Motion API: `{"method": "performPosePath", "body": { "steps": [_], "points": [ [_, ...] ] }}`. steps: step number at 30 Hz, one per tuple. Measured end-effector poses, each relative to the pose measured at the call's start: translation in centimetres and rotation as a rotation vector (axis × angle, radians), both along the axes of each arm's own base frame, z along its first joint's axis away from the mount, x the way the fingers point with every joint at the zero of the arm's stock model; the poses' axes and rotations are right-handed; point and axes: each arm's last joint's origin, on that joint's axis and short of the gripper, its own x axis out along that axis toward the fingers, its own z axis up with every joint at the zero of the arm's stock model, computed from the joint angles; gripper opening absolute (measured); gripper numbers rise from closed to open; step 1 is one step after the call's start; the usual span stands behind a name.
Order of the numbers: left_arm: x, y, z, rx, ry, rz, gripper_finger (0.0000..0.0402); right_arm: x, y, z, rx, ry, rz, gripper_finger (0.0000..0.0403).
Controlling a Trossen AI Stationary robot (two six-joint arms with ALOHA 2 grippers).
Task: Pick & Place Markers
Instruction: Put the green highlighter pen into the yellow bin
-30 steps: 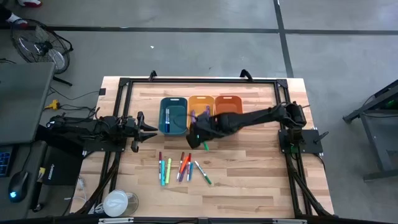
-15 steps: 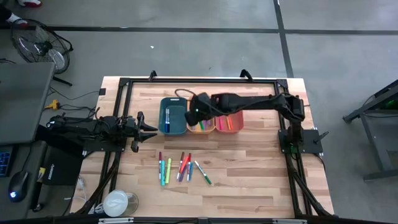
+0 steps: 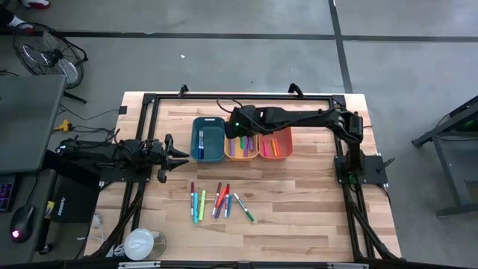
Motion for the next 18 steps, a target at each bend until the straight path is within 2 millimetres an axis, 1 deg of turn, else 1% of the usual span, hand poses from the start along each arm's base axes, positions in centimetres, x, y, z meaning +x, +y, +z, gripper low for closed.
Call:
{"method": "performPosePath", "body": {
  "steps": [5,9,13,18],
  "points": [
    [0.0,0.0,0.0,0.000,0.000,0.000,0.0094,-0.3,0.1,-3.1,0.094,-0.060,-0.067,0.0053],
    [0.0,0.0,0.0,0.000,0.000,0.000,0.0094,-0.9,0.3,-4.8,0.129,-0.048,-0.097,0.0053],
    [0.0,0.0,0.0,0.000,0.000,0.000,0.0094,-1.2,0.4,-5.5,0.139,-0.025,-0.097,0.0054],
    [0.0,0.0,0.0,0.000,0.000,0.000,0.0094,-1.3,0.4,-5.6,0.142,-0.024,-0.095,0.0072]
  ]
}}
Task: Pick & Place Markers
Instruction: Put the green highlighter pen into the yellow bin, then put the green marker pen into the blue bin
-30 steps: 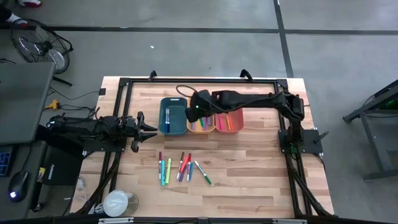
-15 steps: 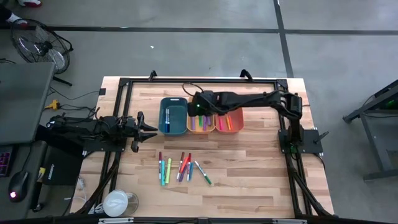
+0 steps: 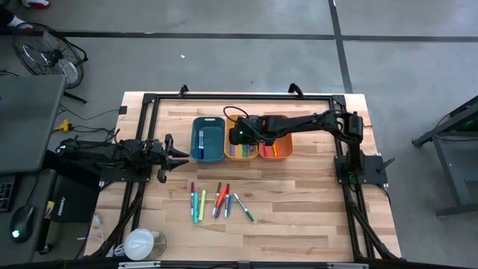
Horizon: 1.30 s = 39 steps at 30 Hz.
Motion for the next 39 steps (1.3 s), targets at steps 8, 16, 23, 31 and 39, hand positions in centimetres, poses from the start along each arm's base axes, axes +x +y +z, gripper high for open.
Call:
{"method": "performPosePath", "body": {
  "steps": [8,16,23,31,39],
  "points": [
    [0.0,0.0,0.0,0.000,0.000,0.000,0.0094,0.0,0.0,0.0,0.003,0.001,0.012,0.0077],
    [0.0,0.0,0.0,0.000,0.000,0.000,0.0094,0.1,0.0,0.0,0.011,-0.013,0.034,0.0093],
    [0.0,0.0,0.0,0.000,0.000,0.000,0.0094,0.1,0.1,0.0,0.016,-0.014,0.040,0.0124],
    [0.0,0.0,0.0,0.000,0.000,0.000,0.0094,0.5,0.1,0.8,-0.001,-0.042,0.098,0.0155],
    [0.0,0.0,0.0,0.000,0.000,0.000,0.0094,1.4,0.4,3.7,-0.048,-0.047,0.205,0.0160]
  ]
}}
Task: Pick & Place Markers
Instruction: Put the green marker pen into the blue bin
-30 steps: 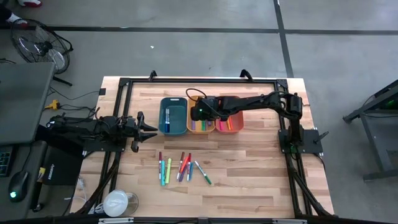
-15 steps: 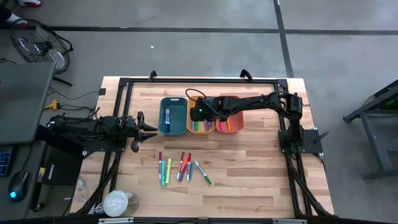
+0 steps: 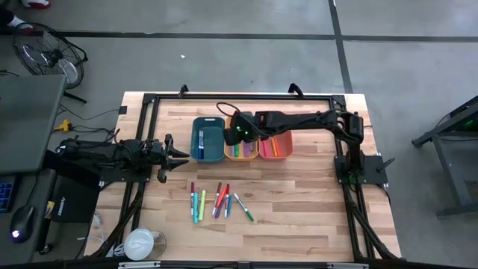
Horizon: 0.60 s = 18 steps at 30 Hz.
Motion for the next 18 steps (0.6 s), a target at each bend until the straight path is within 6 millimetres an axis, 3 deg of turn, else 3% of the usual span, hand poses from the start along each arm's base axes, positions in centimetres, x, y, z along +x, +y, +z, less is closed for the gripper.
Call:
{"method": "performPosePath", "body": {
  "steps": [9,18],
  "points": [
    [0.0,0.0,0.0,0.000,0.000,0.001,0.0094,0.6,2.6,4.2,-0.054,0.042,0.157,0.0150],
    [0.0,0.0,0.0,0.000,0.000,0.000,0.0094,0.7,7.1,7.3,-0.087,0.037,0.277,0.0151]
  ]
}}
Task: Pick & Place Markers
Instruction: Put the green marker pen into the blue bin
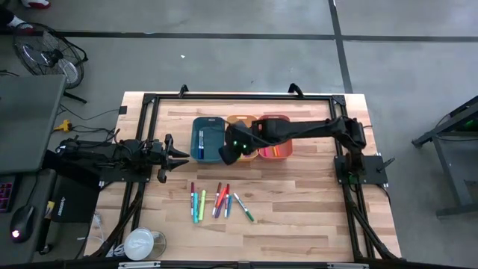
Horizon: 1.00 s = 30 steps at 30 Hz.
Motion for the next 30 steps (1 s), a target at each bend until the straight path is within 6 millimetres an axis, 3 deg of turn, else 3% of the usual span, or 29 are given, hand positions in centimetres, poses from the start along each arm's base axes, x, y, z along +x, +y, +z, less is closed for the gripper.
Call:
{"method": "performPosePath", "body": {
  "steps": [18,30],
  "points": [
    [0.0,0.0,0.0,0.000,0.000,0.000,0.0094,-1.1,10.8,-0.4,0.011,0.018,0.247,0.0156],
    [0.0,0.0,0.0,0.000,-0.001,0.001,0.0094,-1.0,14.6,-4.7,0.087,0.169,0.239,0.0161]
  ]
}}
